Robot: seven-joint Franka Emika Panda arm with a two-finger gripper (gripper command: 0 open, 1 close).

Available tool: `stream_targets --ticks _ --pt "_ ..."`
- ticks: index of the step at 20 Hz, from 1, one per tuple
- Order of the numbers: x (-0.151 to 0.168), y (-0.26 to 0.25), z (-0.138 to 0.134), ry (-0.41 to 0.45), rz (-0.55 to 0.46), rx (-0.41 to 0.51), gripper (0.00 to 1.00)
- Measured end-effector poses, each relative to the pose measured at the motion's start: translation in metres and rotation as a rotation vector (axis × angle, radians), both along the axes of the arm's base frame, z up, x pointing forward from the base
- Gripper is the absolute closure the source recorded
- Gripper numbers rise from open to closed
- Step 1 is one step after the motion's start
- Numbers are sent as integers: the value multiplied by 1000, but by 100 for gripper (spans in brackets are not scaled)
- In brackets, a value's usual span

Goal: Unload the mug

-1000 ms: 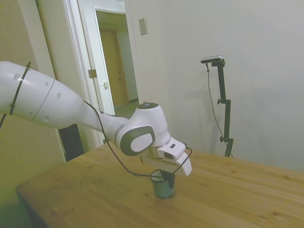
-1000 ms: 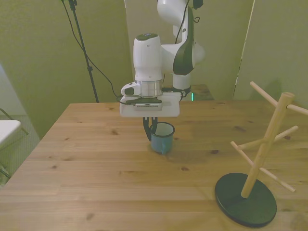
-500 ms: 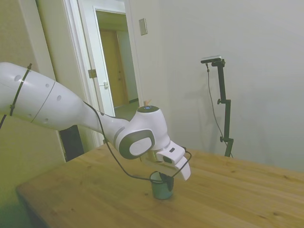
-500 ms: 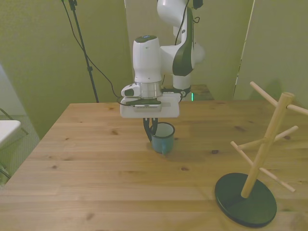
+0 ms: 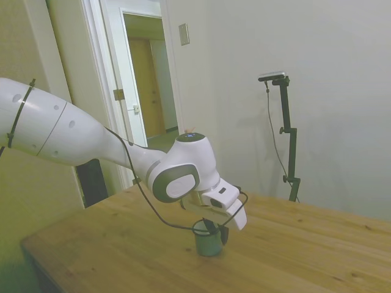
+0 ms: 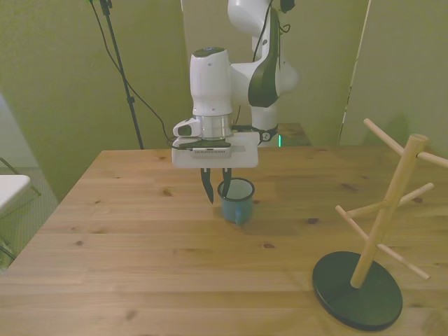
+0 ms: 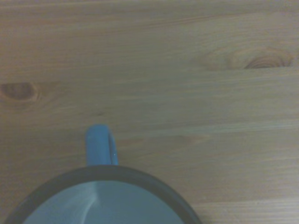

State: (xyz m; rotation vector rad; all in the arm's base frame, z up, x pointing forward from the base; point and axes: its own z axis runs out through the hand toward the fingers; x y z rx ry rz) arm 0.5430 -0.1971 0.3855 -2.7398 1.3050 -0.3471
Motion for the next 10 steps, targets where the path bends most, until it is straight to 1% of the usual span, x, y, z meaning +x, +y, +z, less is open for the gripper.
stream_targets --ticks 3,5,10 --pt "-1 0 10 -15 2 -4 0" --pt "-1 0 21 -29 6 -11 0" --pt "-3 3 66 -95 26 -45 0"
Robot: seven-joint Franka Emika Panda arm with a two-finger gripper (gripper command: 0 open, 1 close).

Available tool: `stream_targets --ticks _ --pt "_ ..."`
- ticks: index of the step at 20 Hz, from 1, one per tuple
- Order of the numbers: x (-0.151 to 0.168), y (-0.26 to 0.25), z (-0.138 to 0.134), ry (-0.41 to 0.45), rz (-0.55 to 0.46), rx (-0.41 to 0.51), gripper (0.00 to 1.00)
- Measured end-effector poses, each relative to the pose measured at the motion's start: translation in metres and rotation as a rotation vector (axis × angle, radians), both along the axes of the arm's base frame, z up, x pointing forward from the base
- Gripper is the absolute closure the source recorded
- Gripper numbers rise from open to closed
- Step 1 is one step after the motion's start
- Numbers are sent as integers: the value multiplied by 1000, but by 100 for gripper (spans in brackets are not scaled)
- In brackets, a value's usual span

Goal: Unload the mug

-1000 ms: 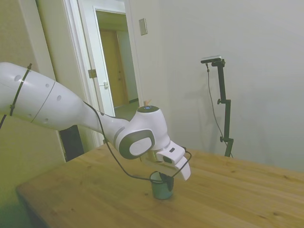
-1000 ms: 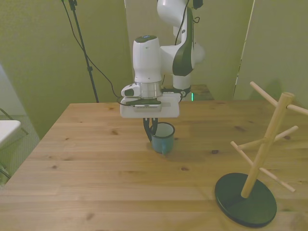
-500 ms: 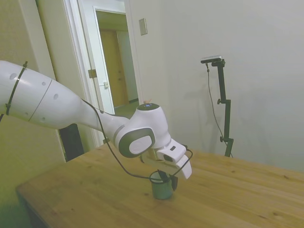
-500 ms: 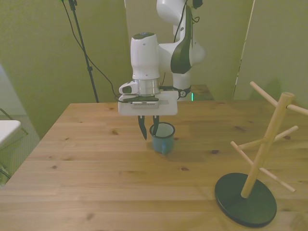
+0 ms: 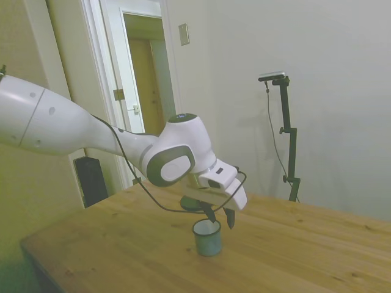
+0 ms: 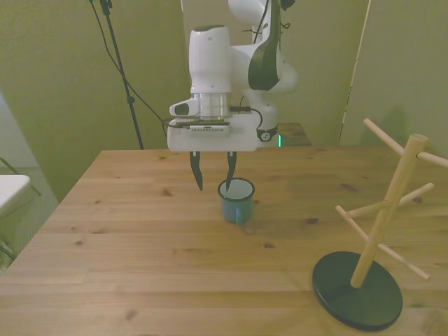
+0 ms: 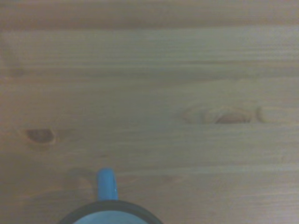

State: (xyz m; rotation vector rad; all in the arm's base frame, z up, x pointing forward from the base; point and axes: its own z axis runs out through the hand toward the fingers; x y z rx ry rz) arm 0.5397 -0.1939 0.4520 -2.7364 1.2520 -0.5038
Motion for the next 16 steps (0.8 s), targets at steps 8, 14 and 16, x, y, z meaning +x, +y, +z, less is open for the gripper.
stream_targets --ticks 8,14,16 --pt "3 79 47 -26 90 27 0" --pt "9 131 38 -6 49 81 0" --pt "9 140 36 -1 3 94 0"
